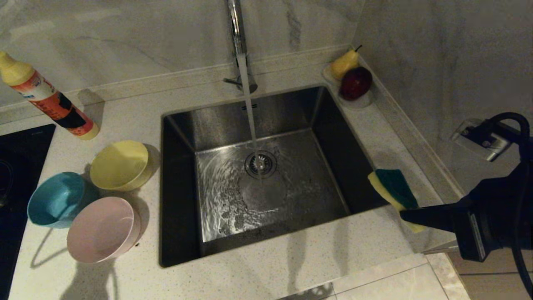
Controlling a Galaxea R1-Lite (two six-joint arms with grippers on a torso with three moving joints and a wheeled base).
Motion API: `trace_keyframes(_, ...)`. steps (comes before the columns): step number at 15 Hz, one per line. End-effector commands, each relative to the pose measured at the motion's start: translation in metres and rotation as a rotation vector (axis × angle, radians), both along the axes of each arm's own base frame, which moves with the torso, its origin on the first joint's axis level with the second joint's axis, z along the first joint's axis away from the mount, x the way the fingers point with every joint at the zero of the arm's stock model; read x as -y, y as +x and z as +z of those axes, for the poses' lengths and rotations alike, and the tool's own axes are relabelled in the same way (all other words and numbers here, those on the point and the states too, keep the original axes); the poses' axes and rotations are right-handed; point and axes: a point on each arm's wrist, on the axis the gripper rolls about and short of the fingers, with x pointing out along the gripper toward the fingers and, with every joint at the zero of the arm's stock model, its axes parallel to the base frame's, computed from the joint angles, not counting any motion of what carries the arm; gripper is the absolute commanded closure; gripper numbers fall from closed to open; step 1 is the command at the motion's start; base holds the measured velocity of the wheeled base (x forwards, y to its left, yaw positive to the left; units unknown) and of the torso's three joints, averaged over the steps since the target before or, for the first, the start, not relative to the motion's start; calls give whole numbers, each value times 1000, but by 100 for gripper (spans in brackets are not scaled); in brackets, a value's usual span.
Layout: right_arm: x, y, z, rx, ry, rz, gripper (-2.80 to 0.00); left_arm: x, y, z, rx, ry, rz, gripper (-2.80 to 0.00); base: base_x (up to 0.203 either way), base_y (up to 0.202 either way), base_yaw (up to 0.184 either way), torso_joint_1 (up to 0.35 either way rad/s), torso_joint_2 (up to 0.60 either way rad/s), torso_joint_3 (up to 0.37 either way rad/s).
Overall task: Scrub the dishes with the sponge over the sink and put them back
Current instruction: Pick up a bowl and the sponge
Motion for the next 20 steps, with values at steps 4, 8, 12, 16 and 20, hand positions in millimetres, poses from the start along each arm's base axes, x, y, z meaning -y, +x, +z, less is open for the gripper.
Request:
trace_keyframes(4, -4, 6, -3, -8, -6, -1, 0, -44, 99, -36, -256, -123, 119, 0, 0, 0, 0, 0, 0, 0)
trace_keyframes(8, -6, 8, -2, -10, -5, 0, 0, -77, 108, -51, -269, -259, 115, 0, 0, 0, 0, 0, 0, 0)
trace_keyframes(12, -6, 8, -3, -14, -8, 1, 0, -80, 106, -52, -234, -395, 29, -280, 0, 0, 0, 0, 0, 0)
trace_keyframes(16, -6, 8, -3, -16, -10, -2, 0, -91, 96, -64, -268, -540, 3, -280, 0, 0, 0, 0, 0, 0)
trace_keyframes(20, -9, 12, -6, -29, -17, -2, 0, -103, 91, -78, -291, -637, 50, -280, 0, 0, 0, 0, 0, 0)
